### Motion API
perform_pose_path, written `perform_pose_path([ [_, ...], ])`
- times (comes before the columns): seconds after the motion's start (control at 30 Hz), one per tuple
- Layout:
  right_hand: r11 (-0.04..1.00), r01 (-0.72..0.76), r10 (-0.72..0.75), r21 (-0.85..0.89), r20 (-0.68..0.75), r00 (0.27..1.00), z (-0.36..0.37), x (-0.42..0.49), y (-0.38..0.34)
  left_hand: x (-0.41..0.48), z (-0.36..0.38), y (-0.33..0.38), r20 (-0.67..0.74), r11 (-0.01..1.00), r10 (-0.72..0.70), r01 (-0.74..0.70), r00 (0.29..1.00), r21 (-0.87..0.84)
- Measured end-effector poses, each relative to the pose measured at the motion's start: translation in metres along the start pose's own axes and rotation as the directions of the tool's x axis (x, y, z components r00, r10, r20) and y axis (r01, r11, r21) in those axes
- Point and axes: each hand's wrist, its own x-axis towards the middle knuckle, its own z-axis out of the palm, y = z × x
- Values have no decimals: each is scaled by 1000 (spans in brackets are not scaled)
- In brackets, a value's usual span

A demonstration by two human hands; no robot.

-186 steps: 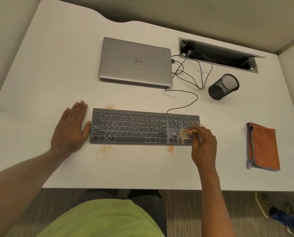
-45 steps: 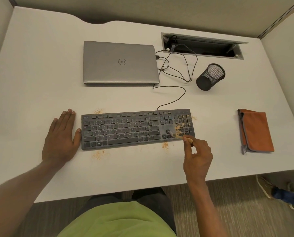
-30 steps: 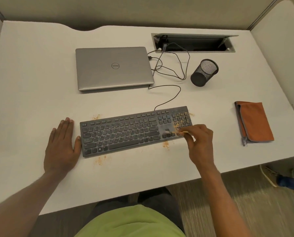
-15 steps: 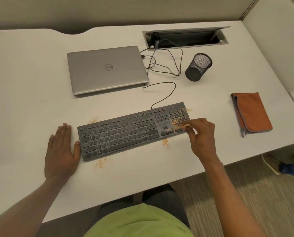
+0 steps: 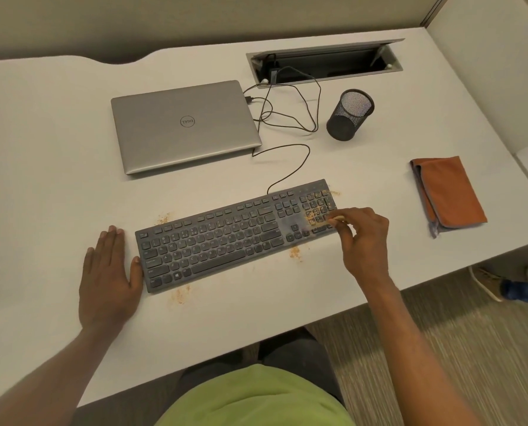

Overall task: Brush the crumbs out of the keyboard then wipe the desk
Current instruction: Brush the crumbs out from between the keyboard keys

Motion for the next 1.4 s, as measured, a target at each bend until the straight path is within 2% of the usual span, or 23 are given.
perform_pose_path([
  [0.1, 998, -48, 50, 37, -59, 997, -2, -1, -1, 0, 0, 0, 1, 1000, -1, 1, 1000, 0],
  [0.23, 997, -14, 18, 76, -53, 998, 2, -6, 2, 0, -1, 2, -10, 1000, -2, 2, 1000, -7],
  [0.4, 1000, -11, 12, 28, -21, 1000, 1, -28, 12, 0, -2, 2, -17, 1000, -2, 2, 1000, -8],
  [0.6, 1000, 2, 1, 31, -77, 997, -2, -30, -2, 0, -1, 2, -11, 1000, -5, 5, 1000, -5],
  [0.9, 997, 64, -65, -45, -18, 998, -10, -41, 4, 0, -1, 0, -9, 1000, -4, 4, 1000, -12],
  [1.1, 999, 16, -14, 33, -51, 999, -12, -38, 0, 0, 1, -1, -7, 1000, -2, 2, 1000, -14],
  [1.27, 998, 52, -53, 26, 4, 999, -11, -44, 5, 1, 3, -4, -7, 1000, 5, -5, 1000, -4],
  [1.4, 999, 12, -13, 41, 2, 1000, -17, -55, 9, 1, 4, -4, -10, 1000, 12, -12, 1000, -1],
])
